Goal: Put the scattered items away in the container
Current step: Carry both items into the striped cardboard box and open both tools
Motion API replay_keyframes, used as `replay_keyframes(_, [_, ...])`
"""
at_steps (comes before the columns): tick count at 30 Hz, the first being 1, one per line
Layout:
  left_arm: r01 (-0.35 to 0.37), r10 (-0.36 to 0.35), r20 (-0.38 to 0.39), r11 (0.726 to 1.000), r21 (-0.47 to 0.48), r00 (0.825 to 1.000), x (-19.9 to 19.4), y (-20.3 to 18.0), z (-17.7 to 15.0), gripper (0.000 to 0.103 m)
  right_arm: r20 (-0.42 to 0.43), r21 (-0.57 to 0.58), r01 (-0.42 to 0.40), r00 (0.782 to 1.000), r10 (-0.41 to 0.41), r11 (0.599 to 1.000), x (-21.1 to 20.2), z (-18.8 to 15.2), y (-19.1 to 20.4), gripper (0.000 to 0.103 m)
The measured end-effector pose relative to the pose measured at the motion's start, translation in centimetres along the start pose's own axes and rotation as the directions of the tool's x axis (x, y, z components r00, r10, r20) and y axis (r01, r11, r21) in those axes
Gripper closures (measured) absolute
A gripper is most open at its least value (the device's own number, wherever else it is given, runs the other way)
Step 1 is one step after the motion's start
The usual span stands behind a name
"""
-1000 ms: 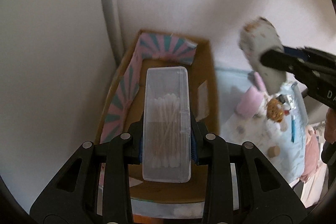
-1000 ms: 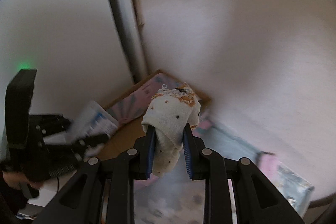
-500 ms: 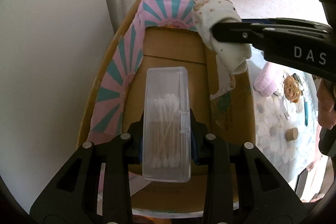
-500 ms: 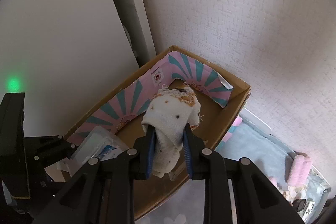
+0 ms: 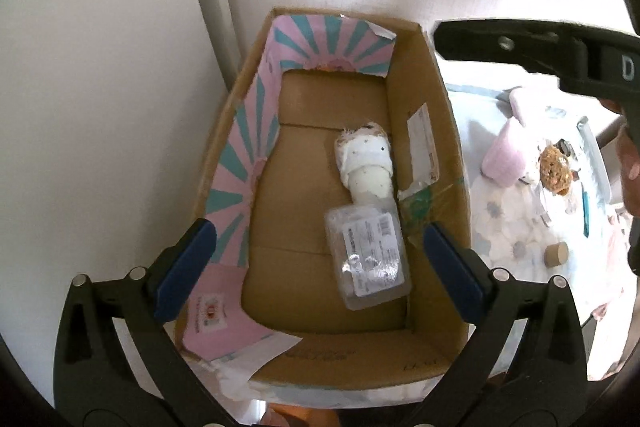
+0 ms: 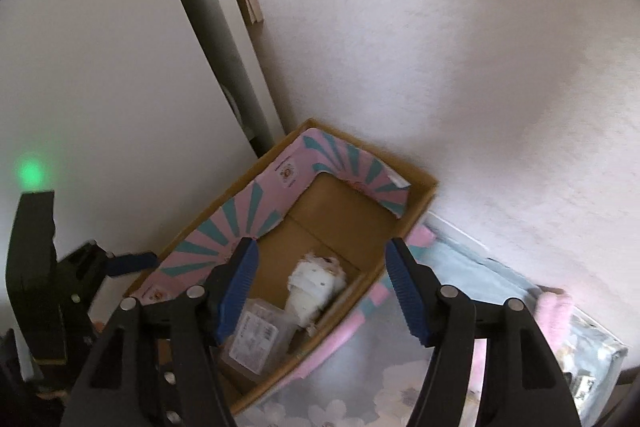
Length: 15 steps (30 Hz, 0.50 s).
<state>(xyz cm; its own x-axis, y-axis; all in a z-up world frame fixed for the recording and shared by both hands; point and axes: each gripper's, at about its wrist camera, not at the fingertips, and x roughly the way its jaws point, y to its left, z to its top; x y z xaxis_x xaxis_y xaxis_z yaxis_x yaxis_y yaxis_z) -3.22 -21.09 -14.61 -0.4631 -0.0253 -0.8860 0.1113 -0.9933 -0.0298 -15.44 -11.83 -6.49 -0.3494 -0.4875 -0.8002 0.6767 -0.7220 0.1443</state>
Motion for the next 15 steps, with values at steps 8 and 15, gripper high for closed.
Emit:
replay_keyframes(8, [-0.014, 0.013, 0.029, 1.000, 0.019, 1.000, -3.3, -0.9, -0.1, 0.000, 0.043, 0.017, 0.059, 0.997, -0.060, 0.998, -4.4, -1.3, -0.5, 0.041])
replay_keyframes(15, [-0.014, 0.012, 0.062, 1.000, 0.025, 0.998, -5.1, -2.7, 0.2, 0.000, 0.013, 0.074, 0.062, 0.998, -0.063, 0.995, -7.1, -3.3, -0.6, 0.041])
